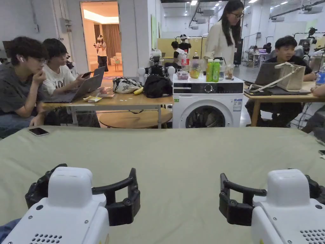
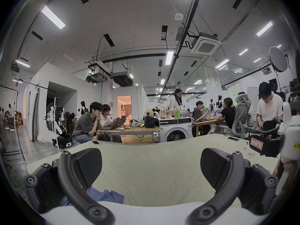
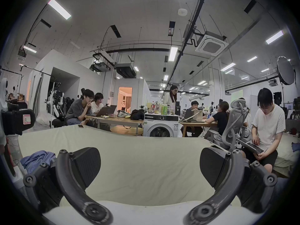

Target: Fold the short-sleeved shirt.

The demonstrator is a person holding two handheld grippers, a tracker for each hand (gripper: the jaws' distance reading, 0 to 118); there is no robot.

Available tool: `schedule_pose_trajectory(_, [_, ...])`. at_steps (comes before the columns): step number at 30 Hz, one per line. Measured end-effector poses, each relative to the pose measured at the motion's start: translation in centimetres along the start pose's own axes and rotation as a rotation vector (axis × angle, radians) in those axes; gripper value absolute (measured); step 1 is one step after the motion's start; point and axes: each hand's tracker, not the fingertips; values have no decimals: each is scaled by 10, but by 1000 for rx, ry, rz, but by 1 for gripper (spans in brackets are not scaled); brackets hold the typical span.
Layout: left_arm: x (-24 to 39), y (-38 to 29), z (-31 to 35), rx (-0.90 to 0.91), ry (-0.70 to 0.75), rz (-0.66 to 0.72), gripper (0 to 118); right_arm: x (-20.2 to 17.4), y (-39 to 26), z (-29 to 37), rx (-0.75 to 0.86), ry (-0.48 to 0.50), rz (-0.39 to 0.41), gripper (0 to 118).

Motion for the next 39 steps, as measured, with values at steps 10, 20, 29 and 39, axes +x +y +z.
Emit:
schedule_pose_trajectory(10, [2, -3, 0, 1, -3, -37, 118, -1, -1, 2, 4, -12, 18, 118])
schedule_pose_trajectory(20, [3, -2, 5, 31, -30, -46, 114, -5, -2, 3, 10, 12, 57, 67])
schedule_pose_trajectory(29, [0, -3, 0, -16, 3, -26, 0, -6, -9, -3, -33, 7, 15, 0])
schedule_pose_trajectory(39, [-28, -5, 13, -19, 81, -11, 0, -32, -7, -15, -41, 71, 28, 0])
